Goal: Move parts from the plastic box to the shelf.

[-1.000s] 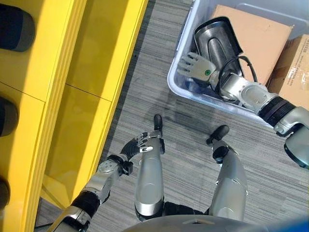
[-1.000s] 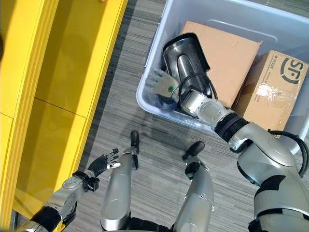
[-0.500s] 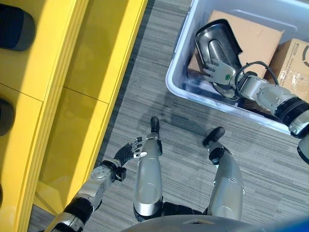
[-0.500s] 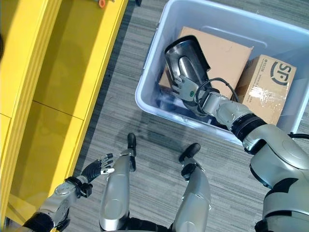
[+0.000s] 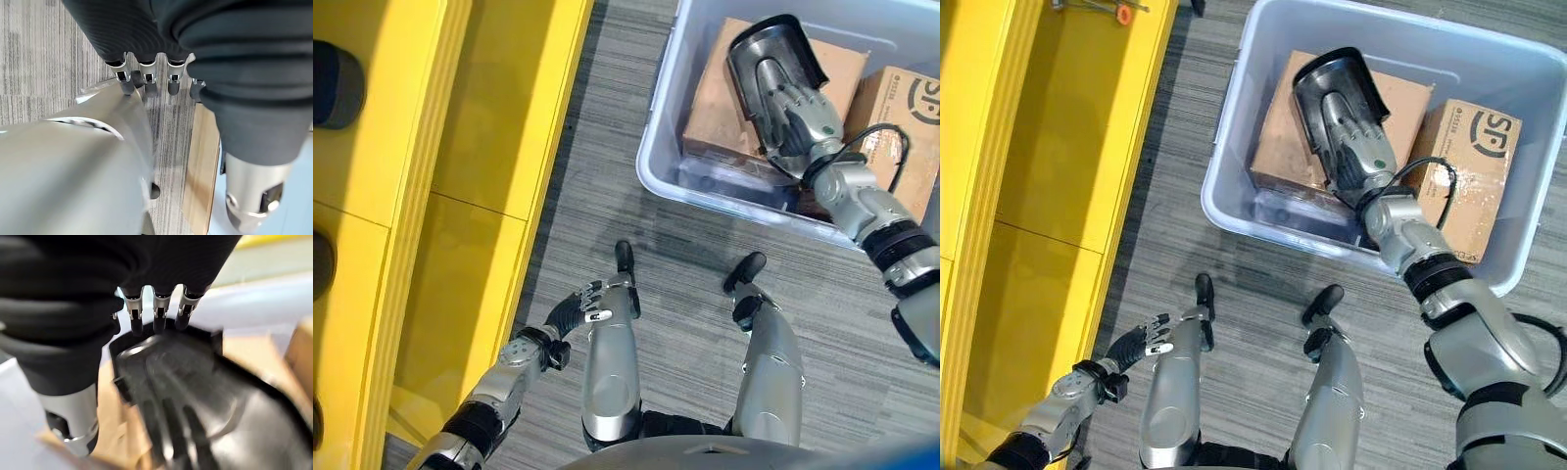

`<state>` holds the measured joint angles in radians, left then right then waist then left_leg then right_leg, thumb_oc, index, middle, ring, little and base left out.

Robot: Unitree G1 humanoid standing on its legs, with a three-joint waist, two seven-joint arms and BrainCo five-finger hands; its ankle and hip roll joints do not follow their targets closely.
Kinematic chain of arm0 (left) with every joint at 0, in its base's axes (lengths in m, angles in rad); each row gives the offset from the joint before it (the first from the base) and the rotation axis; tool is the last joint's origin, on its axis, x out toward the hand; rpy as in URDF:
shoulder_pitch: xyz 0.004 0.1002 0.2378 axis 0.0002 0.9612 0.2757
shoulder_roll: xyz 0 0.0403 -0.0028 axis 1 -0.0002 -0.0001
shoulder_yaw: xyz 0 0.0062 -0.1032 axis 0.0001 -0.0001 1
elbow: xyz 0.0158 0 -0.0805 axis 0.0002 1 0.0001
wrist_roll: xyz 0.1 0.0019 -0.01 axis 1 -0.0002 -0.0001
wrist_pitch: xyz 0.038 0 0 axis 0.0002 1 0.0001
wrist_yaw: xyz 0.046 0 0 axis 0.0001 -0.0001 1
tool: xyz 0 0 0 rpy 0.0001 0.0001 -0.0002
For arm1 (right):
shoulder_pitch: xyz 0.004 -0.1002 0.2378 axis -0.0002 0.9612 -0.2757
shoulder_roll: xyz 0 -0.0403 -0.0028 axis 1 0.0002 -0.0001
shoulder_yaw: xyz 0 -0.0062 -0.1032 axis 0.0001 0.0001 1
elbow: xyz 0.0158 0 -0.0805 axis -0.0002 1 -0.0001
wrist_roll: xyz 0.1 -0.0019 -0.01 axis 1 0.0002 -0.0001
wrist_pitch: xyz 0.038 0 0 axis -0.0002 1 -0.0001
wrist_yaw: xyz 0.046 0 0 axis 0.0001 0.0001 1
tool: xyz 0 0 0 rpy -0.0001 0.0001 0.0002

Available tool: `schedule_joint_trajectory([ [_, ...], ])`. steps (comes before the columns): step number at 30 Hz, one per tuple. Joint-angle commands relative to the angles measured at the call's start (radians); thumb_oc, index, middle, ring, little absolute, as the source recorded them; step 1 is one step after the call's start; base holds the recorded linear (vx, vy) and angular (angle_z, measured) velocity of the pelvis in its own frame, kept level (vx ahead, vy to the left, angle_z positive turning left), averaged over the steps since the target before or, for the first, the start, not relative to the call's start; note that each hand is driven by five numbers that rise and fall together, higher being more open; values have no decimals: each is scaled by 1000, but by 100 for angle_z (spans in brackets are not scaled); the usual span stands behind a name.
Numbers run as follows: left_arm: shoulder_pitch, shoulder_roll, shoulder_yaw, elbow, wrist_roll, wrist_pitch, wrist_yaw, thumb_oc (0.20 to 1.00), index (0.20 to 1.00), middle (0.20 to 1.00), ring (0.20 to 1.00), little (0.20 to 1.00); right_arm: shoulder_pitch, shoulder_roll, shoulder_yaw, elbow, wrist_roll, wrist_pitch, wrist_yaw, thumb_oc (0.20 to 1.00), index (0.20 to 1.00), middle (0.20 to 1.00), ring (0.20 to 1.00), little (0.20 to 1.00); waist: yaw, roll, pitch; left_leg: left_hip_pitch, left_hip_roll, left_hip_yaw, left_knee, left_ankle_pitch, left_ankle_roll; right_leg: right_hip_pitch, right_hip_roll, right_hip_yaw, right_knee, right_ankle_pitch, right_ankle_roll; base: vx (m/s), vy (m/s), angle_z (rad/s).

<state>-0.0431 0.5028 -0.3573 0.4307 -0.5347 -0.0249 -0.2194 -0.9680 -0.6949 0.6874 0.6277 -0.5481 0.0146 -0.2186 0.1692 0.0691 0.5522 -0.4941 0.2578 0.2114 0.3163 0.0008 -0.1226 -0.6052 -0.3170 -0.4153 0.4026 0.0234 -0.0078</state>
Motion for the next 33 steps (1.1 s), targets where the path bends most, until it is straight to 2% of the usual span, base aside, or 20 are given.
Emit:
schedule_joint_trajectory([
  [1, 31, -6, -46, -35, 7, -2, -5, 1000, 1000, 1000, 1000, 1000, -58, -49, 66, -24, -179, -41, 37, 1000, 1000, 1000, 1000, 1000, 33, 21, -32, -55, 17, -8, 39, -1, 5, 15, -30, 39, 97, -104, 111, 6, 19, 4],
  [4, 25, -9, -51, -6, 12, -14, -12, 1000, 1000, 1000, 1000, 1000, -80, -54, 119, -21, -187, -24, 3, 1000, 1000, 1000, 1000, 1000, 38, 22, -32, -51, 18, -7, 36, 2, 5, 18, -33, 35, 103, -106, 110, 5, 11, 6],
  [7, 24, -10, -54, 9, 17, -20, -26, 1000, 1000, 1000, 1000, 1000, -79, -51, 117, -11, -89, 32, -75, 1000, 1000, 1000, 1000, 1000, 40, 20, -32, -44, 16, -6, 30, 3, 7, 26, -31, 32, 98, -105, 109, 1, -1, 1],
  [8, 25, -10, -60, 1, 26, -10, -23, 1000, 1000, 1000, 1000, 1000, -69, -37, 72, -6, 1, 57, -113, 1000, 1000, 1000, 1000, 1000, 40, 18, -32, -41, 14, -5, 30, 3, 8, 29, -30, 30, 97, -102, 109, 0, 0, 0],
  [10, 21, -13, -63, -2, 27, -4, -20, 1000, 1000, 1000, 1000, 1000, -68, -24, 55, -3, 43, 68, -127, 1000, 1000, 1000, 1000, 1000, 40, 19, -32, -41, 13, -5, 30, 1, 9, 28, -30, 30, 97, -102, 109, 7, -9, 2],
  [11, 8, -19, -74, -11, 29, 10, -5, 1000, 1000, 1000, 1000, 1000, -69, 18, 8, 1, 84, 120, -128, 1000, 1000, 1000, 1000, 1000, 40, 21, -32, -40, 11, -3, 31, -2, 10, 29, -31, 30, 94, -100, 110, 0, 0, 0],
  [16, -11, -31, -89, -25, 29, 37, 16, 1000, 1000, 1000, 1000, 1000, -97, 83, -41, 54, 158, 236, -158, 1000, 1000, 1000, 1000, 1000, 45, 32, -32, -43, 6, -6, 36, -4, 12, 24, -34, 34, 99, -101, 107, 0, 0, 0],
  [18, -23, -40, -95, -27, 29, 50, 27, 1000, 1000, 1000, 1000, 1000, -118, 121, -69, 99, 197, 286, -227, 1000, 1000, 1000, 1000, 1000, 50, 40, -32, -46, 2, -7, 35, -3, 13, 19, -36, 35, 102, -101, 105, 1, 34, 4],
  [19, -30, -52, -101, -26, 31, 57, 34, 1000, 1000, 1000, 1000, 1000, -129, 141, -84, 129, 201, 313, -312, 1000, 1000, 1000, 1000, 1000, 52, 46, -32, -47, 1, -6, 34, -3, 15, 16, -38, 36, 104, -100, 104, 3, 55, 4],
  [21, -38, -64, -115, -24, 29, 58, 47, 1000, 1000, 1000, 1000, 1000, -150, 159, -112, 166, 207, 270, -453, 1000, 1000, 1000, 1000, 1000, 55, 55, -32, -50, 0, -9, 30, -3, 15, 12, -39, 36, 105, -102, 105, 4, 74, 7],
  [22, -42, -65, -131, -33, 4, 66, 68, 1000, 1000, 1000, 1000, 1000, -162, 167, -149, 155, 147, 183, -530, 1000, 1000, 1000, 1000, 1000, 53, 63, -32, -52, -4, -12, 28, -2, 15, 8, -41, 36, 107, -104, 108, 3, 80, 9],
  [23, -47, -64, -136, -40, -6, 75, 77, 1000, 1000, 1000, 1000, 1000, -159, 168, -165, 132, 134, 183, -520, 1000, 1000, 1000, 1000, 1000, 51, 65, -32, -53, -7, -13, 27, -3, 15, 6, -42, 37, 108, -104, 111, 4, 80, 4],
  [27, -65, -76, -144, -39, 4, 96, 75, 1000, 1000, 1000, 1000, 1000, -135, 172, -164, 107, 180, 247, -427, 1000, 1000, 1000, 1000, 1000, 48, 72, -32, -53, -15, -13, 21, -4, 16, 3, -46, 39, 102, -102, 113, 1, 11, 0],
  [30, -74, -80, -142, -24, 0, 86, 61, 1000, 1000, 1000, 1000, 1000, -137, 188, -132, 143, 160, 318, -322, 1000, 1000, 1000, 1000, 1000, 50, 77, -32, -60, -14, -8, 24, -5, 16, -4, -54, 35, 100, -99, 110, 0, 0, 0],
  [33, -80, -83, -144, -14, 4, 82, 52, 1000, 1000, 1000, 1000, 1000, -145, 193, -103, 185, 138, 352, -305, 1000, 1000, 1000, 1000, 1000, 56, 81, -32, -69, -12, -7, 30, -5, 16, -9, -59, 32, 103, -99, 107, 0, 0, 0],
])
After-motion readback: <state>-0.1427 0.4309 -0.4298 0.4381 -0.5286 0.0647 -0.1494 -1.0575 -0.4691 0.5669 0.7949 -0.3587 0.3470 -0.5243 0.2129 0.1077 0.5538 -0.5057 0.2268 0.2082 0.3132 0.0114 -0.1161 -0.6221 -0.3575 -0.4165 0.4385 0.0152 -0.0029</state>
